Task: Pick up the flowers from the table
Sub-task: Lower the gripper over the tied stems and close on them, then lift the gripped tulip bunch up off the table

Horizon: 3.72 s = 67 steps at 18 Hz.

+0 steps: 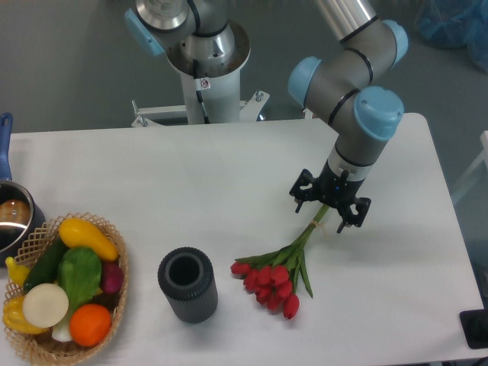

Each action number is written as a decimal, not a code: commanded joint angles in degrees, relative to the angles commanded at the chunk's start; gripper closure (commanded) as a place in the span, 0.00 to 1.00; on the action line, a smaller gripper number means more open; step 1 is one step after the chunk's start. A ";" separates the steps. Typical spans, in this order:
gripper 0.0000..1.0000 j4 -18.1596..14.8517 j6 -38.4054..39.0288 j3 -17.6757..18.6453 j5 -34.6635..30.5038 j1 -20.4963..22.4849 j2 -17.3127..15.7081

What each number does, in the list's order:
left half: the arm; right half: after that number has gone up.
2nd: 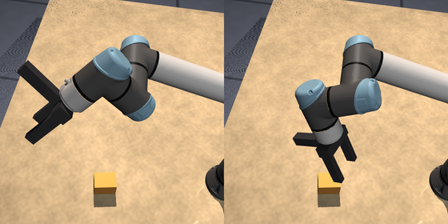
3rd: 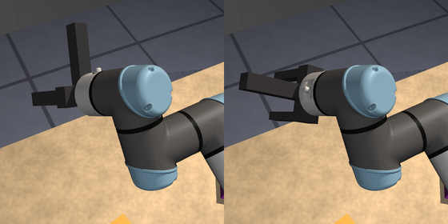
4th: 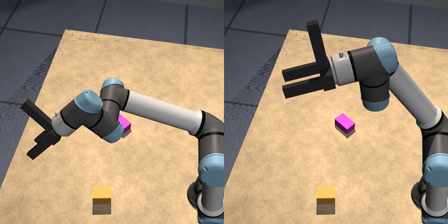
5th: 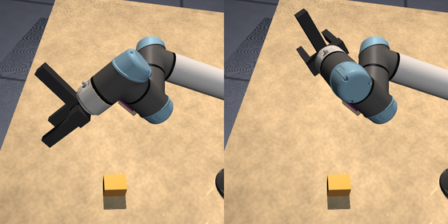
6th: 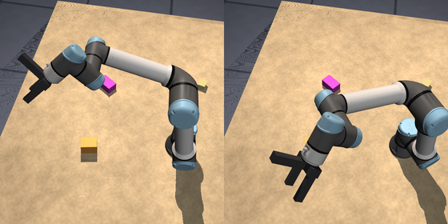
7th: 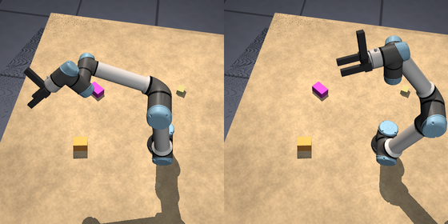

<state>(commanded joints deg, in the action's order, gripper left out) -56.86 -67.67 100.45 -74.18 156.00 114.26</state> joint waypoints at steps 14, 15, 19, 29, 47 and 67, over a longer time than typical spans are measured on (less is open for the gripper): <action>0.02 0.61 0.17 -1.40 -0.53 -1.05 3.07; 0.04 0.53 0.17 -1.66 -0.53 -1.31 3.16; 0.07 0.96 0.26 -2.28 -0.53 -1.84 4.13; 0.38 2.19 0.26 -2.46 -0.53 -2.11 4.75; 0.87 2.28 -0.18 -2.46 -0.62 -2.02 4.66; 0.87 2.28 0.26 -10.54 16.14 2.28 -3.42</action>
<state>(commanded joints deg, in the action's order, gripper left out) -54.58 -67.41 89.92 -58.04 158.28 110.84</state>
